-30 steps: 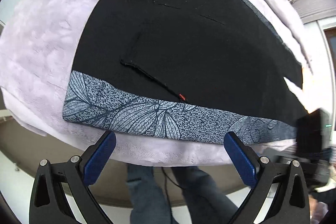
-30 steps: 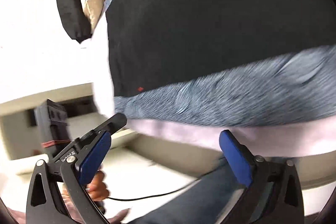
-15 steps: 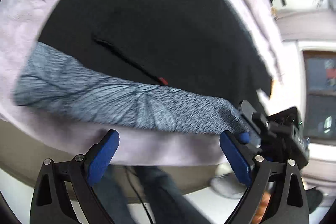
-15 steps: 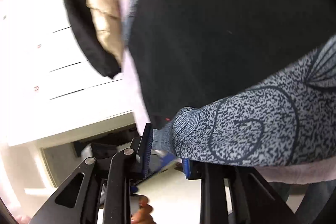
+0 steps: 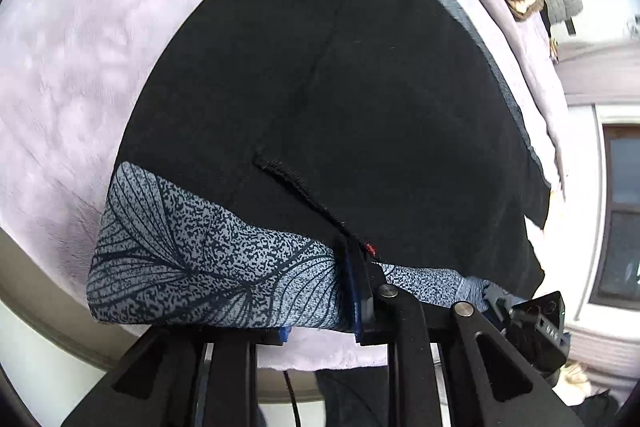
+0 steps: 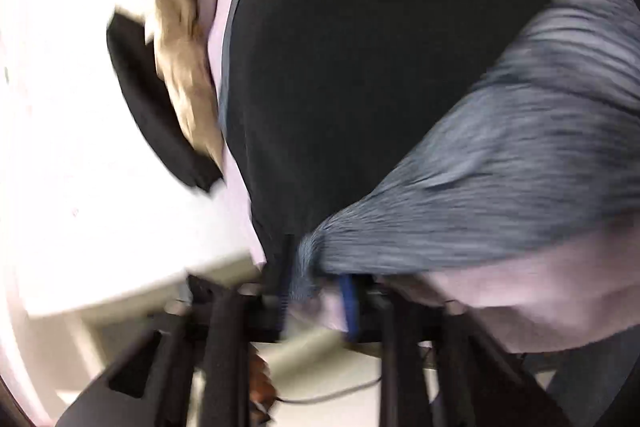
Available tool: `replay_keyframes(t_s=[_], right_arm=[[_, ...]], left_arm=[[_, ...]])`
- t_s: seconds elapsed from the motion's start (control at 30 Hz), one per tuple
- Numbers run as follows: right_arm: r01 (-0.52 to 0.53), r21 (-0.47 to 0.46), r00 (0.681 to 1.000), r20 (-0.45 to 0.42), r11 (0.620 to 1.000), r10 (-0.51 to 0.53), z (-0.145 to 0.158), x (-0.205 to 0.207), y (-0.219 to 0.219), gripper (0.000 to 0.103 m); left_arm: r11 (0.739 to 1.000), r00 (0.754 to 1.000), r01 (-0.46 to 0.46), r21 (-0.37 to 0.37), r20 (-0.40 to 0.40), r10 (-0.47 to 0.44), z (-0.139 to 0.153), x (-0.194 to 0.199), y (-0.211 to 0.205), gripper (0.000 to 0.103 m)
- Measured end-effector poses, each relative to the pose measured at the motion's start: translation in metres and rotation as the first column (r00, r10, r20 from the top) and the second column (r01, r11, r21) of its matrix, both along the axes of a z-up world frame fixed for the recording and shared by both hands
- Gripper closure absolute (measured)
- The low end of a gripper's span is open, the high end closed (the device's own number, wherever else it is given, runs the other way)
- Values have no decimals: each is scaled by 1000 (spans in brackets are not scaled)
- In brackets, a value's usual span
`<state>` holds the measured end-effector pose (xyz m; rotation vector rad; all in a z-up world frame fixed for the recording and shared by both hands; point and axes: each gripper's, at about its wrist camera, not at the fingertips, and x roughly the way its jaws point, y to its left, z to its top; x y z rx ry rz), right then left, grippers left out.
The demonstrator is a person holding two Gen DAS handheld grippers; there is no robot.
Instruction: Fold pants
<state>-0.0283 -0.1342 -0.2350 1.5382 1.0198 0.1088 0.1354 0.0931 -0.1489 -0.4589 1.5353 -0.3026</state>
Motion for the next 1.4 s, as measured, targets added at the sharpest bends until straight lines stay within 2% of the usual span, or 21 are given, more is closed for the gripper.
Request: replay_keyframes(t_s=[0.03, 0.1, 0.17, 0.23, 0.37, 0.43, 0.5, 0.6, 0.7, 0.77, 0.83, 0.87, 0.9, 0.97, 1.07, 1.17, 1.2, 1.3, 1.37, 1.4], right_arm=[[-4, -16, 1000, 12, 1000, 4, 9, 0, -3, 99], [-67, -85, 996, 49, 994, 71, 38, 13, -8, 99], [-142, -155, 981, 109, 978, 160, 73, 36, -19, 100], [-198, -201, 964, 138, 959, 228, 93, 67, -32, 99], [-284, -256, 932, 153, 924, 329, 107, 147, -63, 99], [-333, -272, 917, 128, 903, 377, 98, 197, -73, 99], [-368, -258, 909, 104, 893, 404, 78, 237, -86, 98], [-398, -220, 903, 78, 891, 423, 39, 277, -99, 98], [-405, -226, 903, 53, 886, 427, 12, 309, -106, 97], [-414, -239, 903, 19, 879, 430, 3, 327, -99, 95], [-406, -234, 906, 28, 884, 423, 4, 334, -98, 86], [-397, -212, 908, 55, 893, 416, 7, 336, -99, 67], [-386, -180, 909, 94, 905, 406, 13, 336, -100, 41], [-375, -162, 907, 142, 913, 397, 29, 333, -99, 20], [-370, -241, 902, 137, 897, 409, 68, 318, -97, 20], [-344, -342, 907, 119, 874, 404, 103, 275, -108, 20], [-333, -410, 912, 90, 849, 401, 118, 250, -114, 20], [-292, -550, 941, -20, 782, 337, 135, 185, -140, 20], [-258, -647, 965, -133, 718, 227, 144, 124, -168, 20], [-238, -658, 971, -151, 714, 185, 145, 101, -178, 20]], left_arm=[[1000, 1000, 8, 9, 13, -8, 5, 4, -8, 80], [1000, 998, 25, 13, 65, -26, 32, 13, -12, 80], [999, 990, 37, 4, 135, -37, 60, 28, -17, 80], [999, 982, 34, -9, 184, -32, 77, 48, -25, 80], [999, 956, 40, 25, 290, -46, 94, 101, -50, 77], [995, 935, 37, 97, 347, -69, 89, 132, -64, 56], [984, 917, -2, 177, 393, -69, 73, 168, -76, 44], [976, 929, -40, 214, 368, -43, 37, 208, -79, 44], [960, 940, -65, 274, 340, -34, 8, 228, -82, 44], [950, 944, -90, 298, 330, -14, 6, 232, -75, 44], [936, 934, -141, 322, 358, 17, 22, 231, -60, 44], [932, 929, -149, 331, 368, 17, 29, 230, -56, 44], [924, 926, -147, 353, 378, 3, 36, 228, -53, 44], [903, 925, -118, 414, 377, -52, 43, 221, -58, 44], [898, 927, -22, 439, 345, -146, 35, 210, -84, 44], [895, 925, 91, 436, 296, -238, 6, 208, -123, 44], [890, 924, 106, 443, 286, -253, -5, 211, -134, 44], [862, 914, 104, 496, 294, -280, -1, 209, -152, 44], [878, 904, 156, 452, 293, -311, 13, 199, -161, 44], [876, 894, 179, 448, 298, -335, 19, 193, -167, 44]])
